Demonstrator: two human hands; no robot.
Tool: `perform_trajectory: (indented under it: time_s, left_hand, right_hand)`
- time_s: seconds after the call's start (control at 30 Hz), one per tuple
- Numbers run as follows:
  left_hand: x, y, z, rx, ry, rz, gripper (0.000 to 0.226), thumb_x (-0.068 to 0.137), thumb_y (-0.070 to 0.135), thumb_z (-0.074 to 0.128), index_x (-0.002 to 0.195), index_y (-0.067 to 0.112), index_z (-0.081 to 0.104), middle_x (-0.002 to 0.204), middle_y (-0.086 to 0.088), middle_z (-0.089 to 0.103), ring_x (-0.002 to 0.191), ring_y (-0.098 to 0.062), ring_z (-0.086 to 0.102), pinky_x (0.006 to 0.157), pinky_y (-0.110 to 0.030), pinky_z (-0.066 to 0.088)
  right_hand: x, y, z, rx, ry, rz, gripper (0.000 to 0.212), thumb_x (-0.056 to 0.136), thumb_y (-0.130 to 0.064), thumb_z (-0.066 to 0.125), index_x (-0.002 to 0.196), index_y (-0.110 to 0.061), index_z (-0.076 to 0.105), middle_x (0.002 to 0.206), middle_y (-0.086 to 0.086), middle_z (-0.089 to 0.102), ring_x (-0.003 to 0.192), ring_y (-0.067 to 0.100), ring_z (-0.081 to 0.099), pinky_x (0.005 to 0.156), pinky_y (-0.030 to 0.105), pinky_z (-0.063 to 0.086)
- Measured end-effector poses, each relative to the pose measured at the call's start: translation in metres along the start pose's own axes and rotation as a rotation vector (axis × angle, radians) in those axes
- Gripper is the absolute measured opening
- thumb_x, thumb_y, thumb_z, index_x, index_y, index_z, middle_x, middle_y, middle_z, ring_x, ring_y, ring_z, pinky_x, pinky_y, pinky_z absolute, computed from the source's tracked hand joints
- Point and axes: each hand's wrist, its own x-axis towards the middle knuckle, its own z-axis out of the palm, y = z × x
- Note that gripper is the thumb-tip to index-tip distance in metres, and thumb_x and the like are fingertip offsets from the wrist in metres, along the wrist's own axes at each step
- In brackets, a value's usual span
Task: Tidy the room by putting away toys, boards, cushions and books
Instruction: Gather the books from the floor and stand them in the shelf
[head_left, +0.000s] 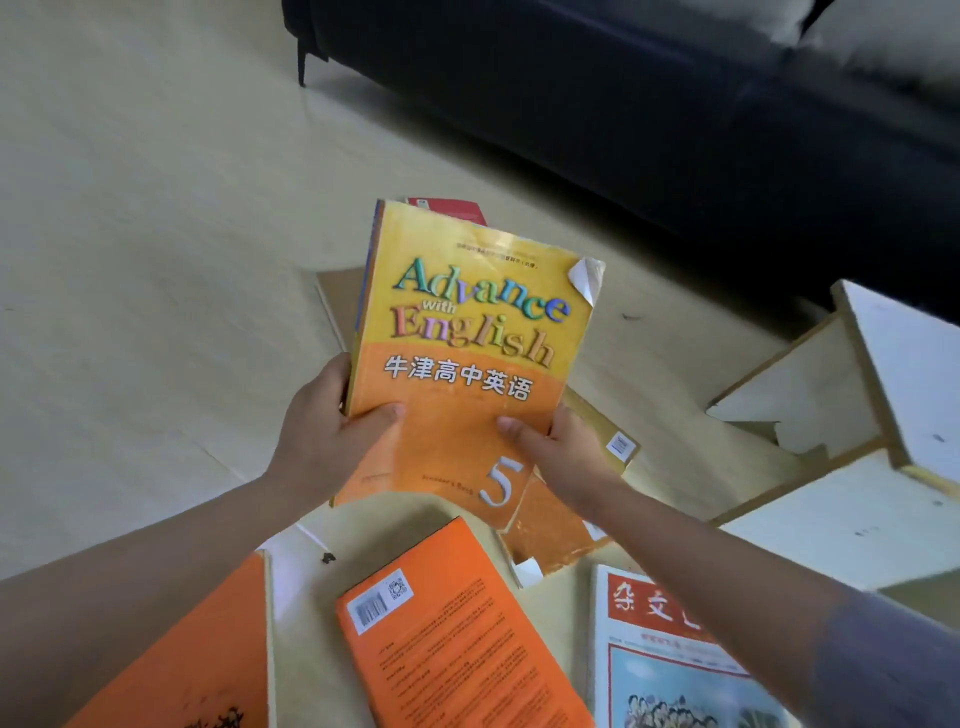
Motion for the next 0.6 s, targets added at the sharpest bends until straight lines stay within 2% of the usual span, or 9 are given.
perform_trajectory:
  time_s: [0.07, 0.13, 0.2, 0.27, 0.4, 0.5, 0.53, 0.6]
  left_hand:
    - [-0.004, 0.017, 0.011, -0.051, -0.046, 0.015, 0.028, 0.067, 0.033, 0.063, 0.094, 0.036, 0.057, 0.088, 0.017, 0.065, 0.078, 0.010, 0.059, 0.060, -0.015, 0.041]
    - [-0.005, 0.038, 0.031, -0.109, -0.114, 0.027, 0.027, 0.066, 0.034, 0.065, 0.092, 0.034, 0.061, 0.088, 0.013, 0.067, 0.077, 0.003, 0.063, 0.061, -0.019, 0.044]
    - [-0.004, 0.059, 0.048, -0.139, -0.185, 0.058, 0.031, 0.066, 0.035, 0.066, 0.096, 0.029, 0.064, 0.091, 0.009, 0.069, 0.081, -0.004, 0.065, 0.065, -0.026, 0.048]
    - [0.000, 0.084, 0.065, -0.158, -0.259, 0.104, 0.033, 0.067, 0.035, 0.066, 0.099, 0.028, 0.064, 0.092, 0.010, 0.070, 0.081, -0.005, 0.065, 0.068, -0.028, 0.051]
    - [0.000, 0.139, 0.101, -0.165, -0.337, 0.183, 0.034, 0.067, 0.039, 0.067, 0.100, 0.033, 0.061, 0.093, 0.016, 0.070, 0.083, 0.000, 0.065, 0.070, -0.024, 0.051]
    - [-0.008, 0.184, 0.131, -0.152, -0.357, 0.260, 0.027, 0.066, 0.039, 0.066, 0.092, 0.040, 0.059, 0.089, 0.022, 0.067, 0.081, 0.011, 0.061, 0.061, -0.005, 0.043]
    - [-0.012, 0.200, 0.144, -0.146, -0.361, 0.286, 0.026, 0.066, 0.039, 0.066, 0.091, 0.040, 0.058, 0.089, 0.023, 0.066, 0.081, 0.012, 0.060, 0.059, -0.004, 0.041]
    - [-0.022, 0.226, 0.169, -0.147, -0.370, 0.313, 0.027, 0.066, 0.040, 0.065, 0.092, 0.038, 0.059, 0.091, 0.022, 0.066, 0.082, 0.007, 0.061, 0.064, -0.011, 0.044]
  right_hand:
    - [-0.019, -0.001, -0.027, -0.071, 0.019, -0.012, 0.027, 0.091, -0.040, 0.062, 0.113, -0.024, 0.062, 0.102, -0.007, 0.071, 0.092, 0.011, 0.067, 0.078, 0.025, 0.054]
    - [-0.040, 0.001, -0.058, -0.074, 0.065, 0.004, 0.033, 0.090, -0.041, 0.062, 0.118, -0.023, 0.060, 0.105, -0.007, 0.071, 0.093, 0.009, 0.068, 0.081, 0.026, 0.056]
    - [-0.059, -0.001, -0.085, -0.059, 0.092, 0.029, 0.035, 0.090, -0.041, 0.062, 0.119, -0.023, 0.058, 0.108, -0.009, 0.070, 0.094, 0.006, 0.067, 0.079, 0.019, 0.056]
    - [-0.076, -0.003, -0.113, -0.062, 0.140, 0.039, 0.033, 0.090, -0.041, 0.061, 0.117, -0.022, 0.060, 0.104, -0.010, 0.071, 0.089, 0.003, 0.068, 0.075, 0.017, 0.056]
    - [-0.110, -0.007, -0.174, -0.071, 0.243, 0.023, 0.034, 0.089, -0.044, 0.061, 0.120, -0.029, 0.058, 0.105, -0.014, 0.071, 0.090, 0.002, 0.068, 0.073, 0.016, 0.055]
    - [-0.133, -0.004, -0.221, -0.054, 0.316, 0.014, 0.031, 0.089, -0.043, 0.063, 0.118, -0.032, 0.059, 0.105, -0.017, 0.071, 0.091, 0.001, 0.068, 0.075, 0.017, 0.055]
    - [-0.142, 0.000, -0.238, -0.038, 0.346, 0.019, 0.031, 0.089, -0.042, 0.063, 0.117, -0.032, 0.060, 0.104, -0.018, 0.071, 0.090, 0.000, 0.068, 0.075, 0.016, 0.055]
    - [-0.156, 0.011, -0.267, 0.009, 0.400, 0.014, 0.029, 0.089, -0.039, 0.064, 0.116, -0.030, 0.061, 0.103, -0.017, 0.072, 0.090, 0.000, 0.069, 0.075, 0.017, 0.055]
